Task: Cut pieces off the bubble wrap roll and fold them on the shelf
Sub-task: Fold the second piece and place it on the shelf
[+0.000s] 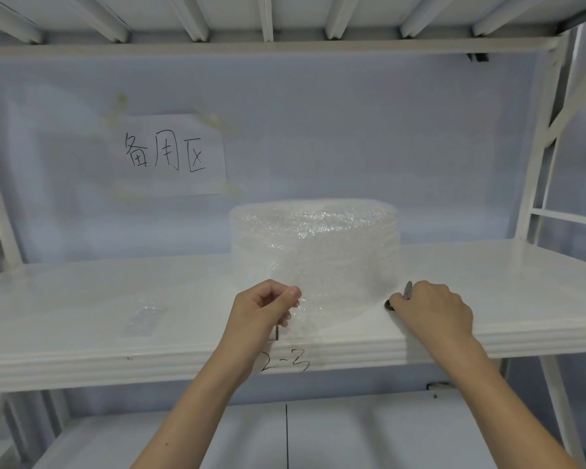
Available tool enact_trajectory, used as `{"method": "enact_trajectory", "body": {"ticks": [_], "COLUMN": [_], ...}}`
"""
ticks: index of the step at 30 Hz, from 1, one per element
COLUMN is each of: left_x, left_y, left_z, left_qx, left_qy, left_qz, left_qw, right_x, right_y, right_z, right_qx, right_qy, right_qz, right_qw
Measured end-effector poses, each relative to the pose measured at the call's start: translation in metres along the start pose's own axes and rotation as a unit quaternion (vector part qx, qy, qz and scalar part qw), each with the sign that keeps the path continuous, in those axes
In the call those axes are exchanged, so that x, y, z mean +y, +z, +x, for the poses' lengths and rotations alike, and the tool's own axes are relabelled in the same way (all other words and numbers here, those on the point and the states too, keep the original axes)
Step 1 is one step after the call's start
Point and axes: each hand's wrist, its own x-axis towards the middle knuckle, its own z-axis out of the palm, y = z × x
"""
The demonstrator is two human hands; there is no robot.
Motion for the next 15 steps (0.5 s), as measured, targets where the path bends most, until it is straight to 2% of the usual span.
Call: {"method": "enact_trajectory", "body": {"ticks": [5, 8, 10, 12, 15], "left_x": [0.0, 0.0, 0.0, 0.0, 0.0], "left_y": [-0.008, -0.013, -0.015, -0.018, -0.027], "left_z": [0.001, 0.002, 0.003, 0.004, 0.003], "left_qx": [0.006, 0.006, 0.009, 0.018, 0.027], "left_qy": [0.011, 0.014, 0.011, 0.007, 0.001], "left_qz": [0.002, 0.002, 0.0, -0.005, -0.017], "left_qw": [1.0, 1.0, 1.0, 1.0, 0.999], "right_x": [-0.004, -0.019, -0.039, -0.063, -0.094], "right_y": [0.013, 0.01, 0.003, -0.003, 0.001], "right_z": [-0.003, -0.021, -0.037, -0.055, -0.073], "right_qx": [0.097, 0.16, 0.131, 0.061, -0.055], "right_qy": [-0.037, -0.132, -0.194, -0.235, -0.246], "right_qz": [-0.046, 0.058, 0.183, 0.285, 0.338], "right_qw": [0.994, 0.976, 0.955, 0.927, 0.907]}}
